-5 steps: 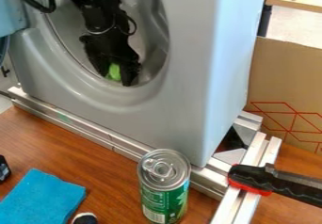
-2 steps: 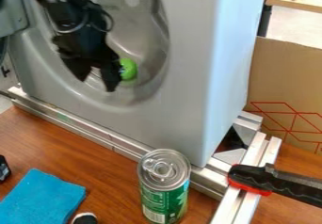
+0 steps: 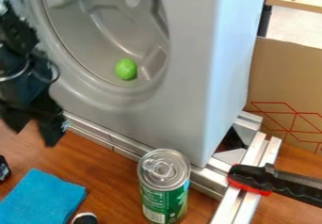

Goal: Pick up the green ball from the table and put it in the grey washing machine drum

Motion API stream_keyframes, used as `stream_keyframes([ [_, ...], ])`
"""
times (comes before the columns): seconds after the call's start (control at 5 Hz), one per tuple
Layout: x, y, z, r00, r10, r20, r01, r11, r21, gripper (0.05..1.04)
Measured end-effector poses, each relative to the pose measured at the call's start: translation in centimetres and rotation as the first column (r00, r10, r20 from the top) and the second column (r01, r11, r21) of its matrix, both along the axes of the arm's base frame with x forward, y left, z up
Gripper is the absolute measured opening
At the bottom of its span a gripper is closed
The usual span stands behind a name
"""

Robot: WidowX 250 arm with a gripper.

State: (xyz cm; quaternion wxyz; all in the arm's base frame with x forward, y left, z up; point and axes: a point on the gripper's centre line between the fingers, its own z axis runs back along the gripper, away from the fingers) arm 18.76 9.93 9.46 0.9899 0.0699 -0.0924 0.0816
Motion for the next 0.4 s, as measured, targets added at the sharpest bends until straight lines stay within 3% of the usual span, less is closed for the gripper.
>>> stream_keyframes([
  [0.2,-4.1,-0.3,-1.0,0.997,-0.033,-0.067,0.032,0.999,-0.023,0.997],
  [0.4,-4.7,-1.6,-1.3,0.987,-0.123,-0.108,0.111,0.988,-0.108,0.997],
])
